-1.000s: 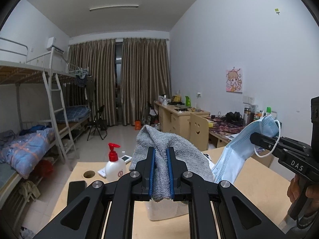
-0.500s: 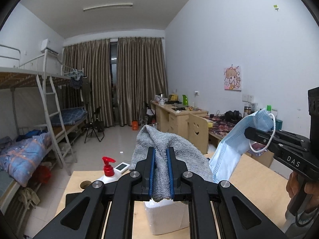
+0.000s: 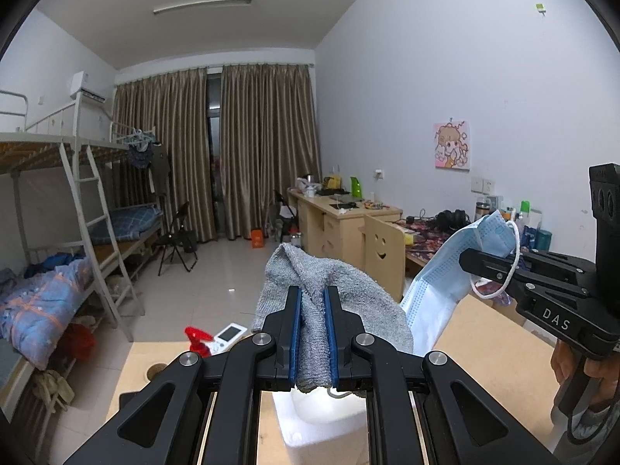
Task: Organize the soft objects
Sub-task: 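Lower the sock into the foam box and open the left tool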
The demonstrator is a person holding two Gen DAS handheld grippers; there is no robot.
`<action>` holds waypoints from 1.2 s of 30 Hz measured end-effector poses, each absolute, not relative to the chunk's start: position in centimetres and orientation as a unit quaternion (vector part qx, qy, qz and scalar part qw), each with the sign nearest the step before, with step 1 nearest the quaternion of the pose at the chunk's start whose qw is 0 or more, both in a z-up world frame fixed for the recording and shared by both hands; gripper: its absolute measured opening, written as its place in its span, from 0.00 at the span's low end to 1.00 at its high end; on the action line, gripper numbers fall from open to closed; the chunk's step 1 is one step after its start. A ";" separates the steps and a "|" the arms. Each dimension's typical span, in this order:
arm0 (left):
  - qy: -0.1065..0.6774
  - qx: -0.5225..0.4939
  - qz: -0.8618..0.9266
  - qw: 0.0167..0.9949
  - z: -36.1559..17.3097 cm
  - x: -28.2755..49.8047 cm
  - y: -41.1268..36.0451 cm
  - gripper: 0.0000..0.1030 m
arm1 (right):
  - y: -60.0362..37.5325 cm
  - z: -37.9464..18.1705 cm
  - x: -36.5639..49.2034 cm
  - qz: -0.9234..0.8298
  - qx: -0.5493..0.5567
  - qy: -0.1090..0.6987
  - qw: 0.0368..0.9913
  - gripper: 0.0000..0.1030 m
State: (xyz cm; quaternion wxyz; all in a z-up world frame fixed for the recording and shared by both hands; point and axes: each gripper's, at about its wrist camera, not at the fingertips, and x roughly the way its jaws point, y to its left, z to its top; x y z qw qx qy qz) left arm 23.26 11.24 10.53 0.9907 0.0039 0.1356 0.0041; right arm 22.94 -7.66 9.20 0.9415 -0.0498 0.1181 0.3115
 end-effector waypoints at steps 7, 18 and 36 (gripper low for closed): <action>0.149 -0.006 -0.005 0.989 10.1 25.6 11.8 0.12 | -7.2 10.0 24.4 0.293 -0.060 0.117 0.947 0.10; 0.185 -0.014 -0.024 0.982 8.1 27.9 12.0 0.12 | -6.2 8.6 28.6 0.271 -0.061 0.143 0.950 0.10; 0.238 -0.001 -0.058 0.970 4.9 32.1 10.3 0.12 | -6.9 8.8 29.6 0.272 -0.049 0.159 0.948 0.10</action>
